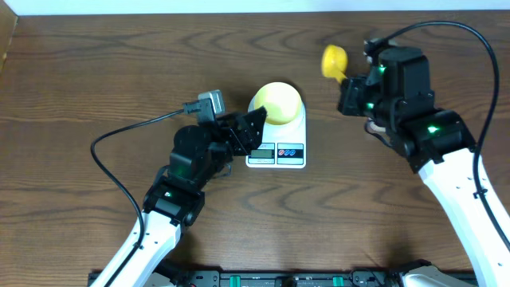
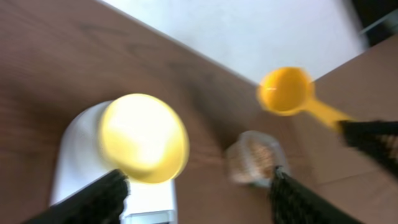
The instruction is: Scoop item into bowl and weigh 50g on scale
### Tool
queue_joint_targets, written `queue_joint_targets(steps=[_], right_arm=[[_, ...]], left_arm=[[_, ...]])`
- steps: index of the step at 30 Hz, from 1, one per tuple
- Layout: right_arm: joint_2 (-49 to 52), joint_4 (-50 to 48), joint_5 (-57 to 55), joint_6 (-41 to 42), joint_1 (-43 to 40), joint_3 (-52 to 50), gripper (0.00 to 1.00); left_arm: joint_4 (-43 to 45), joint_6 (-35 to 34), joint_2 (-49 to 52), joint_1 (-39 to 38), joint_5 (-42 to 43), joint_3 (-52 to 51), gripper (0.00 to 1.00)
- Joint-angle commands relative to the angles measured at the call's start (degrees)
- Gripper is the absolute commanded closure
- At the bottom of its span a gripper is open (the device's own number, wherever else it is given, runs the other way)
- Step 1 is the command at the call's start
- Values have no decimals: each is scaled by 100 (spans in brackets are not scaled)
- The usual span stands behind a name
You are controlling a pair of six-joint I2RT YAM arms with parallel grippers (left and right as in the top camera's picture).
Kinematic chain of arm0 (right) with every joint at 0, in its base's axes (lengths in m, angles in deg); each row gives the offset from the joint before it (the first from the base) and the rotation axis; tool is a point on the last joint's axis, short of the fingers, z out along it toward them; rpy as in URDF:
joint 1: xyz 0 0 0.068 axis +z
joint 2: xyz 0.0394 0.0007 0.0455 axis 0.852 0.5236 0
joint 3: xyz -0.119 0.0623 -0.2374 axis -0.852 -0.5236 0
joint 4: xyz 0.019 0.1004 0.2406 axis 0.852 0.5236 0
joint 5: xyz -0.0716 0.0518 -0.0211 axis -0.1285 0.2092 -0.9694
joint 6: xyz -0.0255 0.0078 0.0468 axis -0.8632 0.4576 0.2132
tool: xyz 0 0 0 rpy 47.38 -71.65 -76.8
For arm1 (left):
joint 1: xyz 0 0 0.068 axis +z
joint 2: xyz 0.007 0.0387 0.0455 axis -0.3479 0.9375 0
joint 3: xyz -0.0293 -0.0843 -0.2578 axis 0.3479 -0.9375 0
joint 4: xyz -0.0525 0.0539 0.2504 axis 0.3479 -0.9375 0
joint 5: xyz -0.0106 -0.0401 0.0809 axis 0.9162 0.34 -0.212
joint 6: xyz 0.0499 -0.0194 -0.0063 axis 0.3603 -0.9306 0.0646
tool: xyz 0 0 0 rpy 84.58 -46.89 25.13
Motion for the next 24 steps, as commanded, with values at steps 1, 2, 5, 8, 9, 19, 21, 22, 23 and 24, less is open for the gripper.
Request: queue_joint_targets(steps=[1, 2, 5, 8, 9, 19, 21, 22, 23, 24], right_arm=[[-37, 229, -302, -1016, -227, 103, 99], [-37, 269, -348, -1180, -225, 63, 99], [-35, 319, -367, -1257, -225, -35, 99], [-24, 219, -365, -1226, -221, -269, 99], [-24, 240, -367, -1228, -221, -354, 99], [-26, -33, -601, -1169, -494, -400, 99], [-26, 188, -581, -1169, -758, -256, 99], [-26, 240, -557, -1169, -837, -208, 99], [-26, 275, -507, -1172, -931, -160, 99], [-26, 286, -470, -1172, -1054, -114, 99]], left_arm=[[-293, 525, -35, 0, -352, 52, 37], [-433, 527, -35, 0, -352, 52, 42], [-643, 658, -35, -2, -348, 52, 43], [-841, 671, -35, -2, -345, 50, 43], [-951, 671, -35, -7, -323, 48, 42], [-1880, 1521, -37, -7, 223, 490, 93], [-3322, 2138, 48, -9, 256, 1331, 93], [-3797, 2286, 138, -11, 264, 1641, 93], [-4201, 2389, 260, -33, 284, 1915, 93], [-4531, 2452, 422, -92, 299, 2151, 93]])
